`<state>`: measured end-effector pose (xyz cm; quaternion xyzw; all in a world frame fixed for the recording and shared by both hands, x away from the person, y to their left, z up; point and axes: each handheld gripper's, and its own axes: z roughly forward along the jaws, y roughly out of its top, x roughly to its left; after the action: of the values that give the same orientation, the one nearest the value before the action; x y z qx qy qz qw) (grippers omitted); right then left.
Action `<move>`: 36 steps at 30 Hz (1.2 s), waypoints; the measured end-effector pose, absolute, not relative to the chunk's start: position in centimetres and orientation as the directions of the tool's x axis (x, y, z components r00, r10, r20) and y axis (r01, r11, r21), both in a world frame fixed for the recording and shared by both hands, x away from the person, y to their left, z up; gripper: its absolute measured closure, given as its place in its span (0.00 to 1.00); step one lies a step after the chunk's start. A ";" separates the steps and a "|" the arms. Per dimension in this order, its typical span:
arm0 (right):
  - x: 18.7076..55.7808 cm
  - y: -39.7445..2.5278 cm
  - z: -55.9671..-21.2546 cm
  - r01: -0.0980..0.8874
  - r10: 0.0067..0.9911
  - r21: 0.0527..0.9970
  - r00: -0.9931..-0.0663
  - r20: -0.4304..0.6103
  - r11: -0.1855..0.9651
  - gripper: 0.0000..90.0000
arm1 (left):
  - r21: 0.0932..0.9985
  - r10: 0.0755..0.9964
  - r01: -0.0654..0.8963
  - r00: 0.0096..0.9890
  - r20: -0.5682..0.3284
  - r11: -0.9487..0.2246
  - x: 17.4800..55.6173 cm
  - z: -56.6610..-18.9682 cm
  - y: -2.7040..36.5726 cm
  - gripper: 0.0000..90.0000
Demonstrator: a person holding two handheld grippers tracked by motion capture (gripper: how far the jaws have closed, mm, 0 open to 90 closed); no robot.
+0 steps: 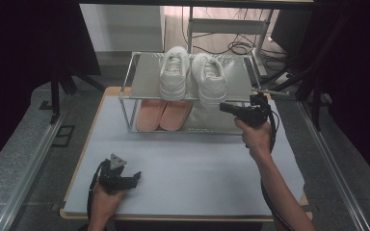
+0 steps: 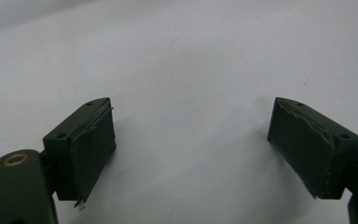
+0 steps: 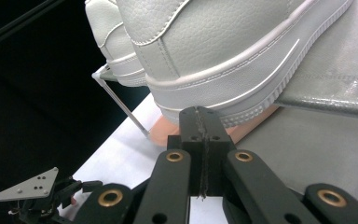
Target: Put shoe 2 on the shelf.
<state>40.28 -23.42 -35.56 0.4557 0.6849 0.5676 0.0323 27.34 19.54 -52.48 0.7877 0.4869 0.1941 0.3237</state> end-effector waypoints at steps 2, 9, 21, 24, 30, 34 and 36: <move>40.5 -23.1 -35.6 0.588 0.661 0.806 -0.580 0.475 -0.063 1.00 | 0.699 0.893 0.642 0.451 -0.010 -0.316 27.3 -52.5 19.6 0.16; 40.8 -22.9 -35.7 0.590 0.658 0.805 -0.580 0.480 -0.068 1.00 | 0.699 0.893 0.641 0.451 -0.010 -0.316 27.3 -52.5 19.6 0.16; 41.4 -22.2 -35.9 0.592 0.656 0.802 -0.578 0.486 -0.073 1.00 | 0.699 0.893 0.640 0.451 -0.008 -0.318 27.3 -52.5 19.5 0.17; 41.6 -22.0 -35.9 0.593 0.658 0.802 -0.578 0.484 -0.070 1.00 | 0.699 0.892 0.641 0.451 -0.009 -0.317 27.3 -52.5 19.5 0.17; 42.0 -20.9 -36.0 0.593 0.653 0.803 -0.585 0.481 -0.060 1.00 | 0.699 0.892 0.641 0.452 -0.008 -0.318 27.3 -52.5 19.5 0.17; 42.3 -20.4 -36.0 0.595 0.650 0.802 -0.588 0.482 -0.056 1.00 | 0.699 0.892 0.640 0.452 -0.007 -0.319 27.3 -52.5 19.5 0.17; 42.4 -20.2 -36.0 0.595 0.649 0.801 -0.588 0.482 -0.055 1.00 | 0.699 0.892 0.640 0.452 -0.006 -0.319 27.3 -52.5 19.5 0.17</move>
<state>42.41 -20.18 -35.99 0.4530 0.6869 0.5678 0.0237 27.31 19.54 -52.46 0.7884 0.4859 0.1951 0.3229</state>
